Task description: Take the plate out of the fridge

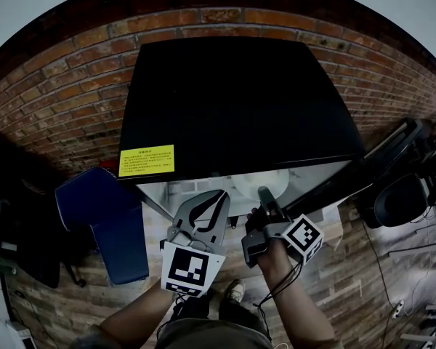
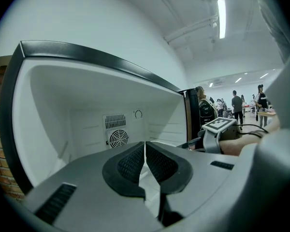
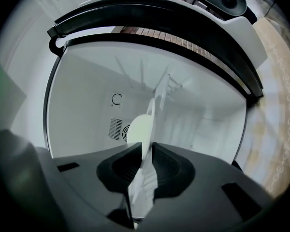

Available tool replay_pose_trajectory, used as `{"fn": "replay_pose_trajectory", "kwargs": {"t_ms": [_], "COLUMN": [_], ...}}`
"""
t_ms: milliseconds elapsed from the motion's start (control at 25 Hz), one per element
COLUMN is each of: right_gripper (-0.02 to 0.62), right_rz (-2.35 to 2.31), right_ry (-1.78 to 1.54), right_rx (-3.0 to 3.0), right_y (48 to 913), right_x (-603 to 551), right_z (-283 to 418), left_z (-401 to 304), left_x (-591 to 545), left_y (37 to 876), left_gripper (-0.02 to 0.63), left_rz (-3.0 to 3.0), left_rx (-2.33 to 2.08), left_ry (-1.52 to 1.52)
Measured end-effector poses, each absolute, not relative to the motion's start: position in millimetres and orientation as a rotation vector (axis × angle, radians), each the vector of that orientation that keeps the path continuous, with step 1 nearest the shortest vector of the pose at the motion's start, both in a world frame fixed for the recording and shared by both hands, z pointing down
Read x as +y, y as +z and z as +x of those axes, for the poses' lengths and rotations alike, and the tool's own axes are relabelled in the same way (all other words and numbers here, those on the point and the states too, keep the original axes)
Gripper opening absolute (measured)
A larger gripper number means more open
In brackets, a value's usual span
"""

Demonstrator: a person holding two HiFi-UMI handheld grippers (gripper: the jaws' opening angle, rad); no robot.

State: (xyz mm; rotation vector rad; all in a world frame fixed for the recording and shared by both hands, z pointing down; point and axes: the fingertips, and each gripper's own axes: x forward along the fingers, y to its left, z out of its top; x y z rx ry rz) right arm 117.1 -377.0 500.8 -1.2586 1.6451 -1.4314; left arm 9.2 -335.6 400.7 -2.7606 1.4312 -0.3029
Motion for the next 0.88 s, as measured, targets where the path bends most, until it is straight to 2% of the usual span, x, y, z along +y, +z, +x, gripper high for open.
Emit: {"fn": "replay_pose_trajectory", "kwargs": {"t_ms": [440, 880], "right_gripper": [0.041, 0.040], "right_rz": [-1.289, -1.245], "right_ry": [-1.488, -1.584], "right_rx": [1.556, 1.411], "right_y": [495, 496], "right_x": [-372, -351], "right_z": [118, 115], "left_z": [9, 6], "left_x": [-328, -317], "left_y": [404, 391], "left_gripper": [0.023, 0.023], "left_rz": [-2.775, -2.763], "left_rx": [1.416, 1.402], "left_ry": [-0.328, -0.300]}}
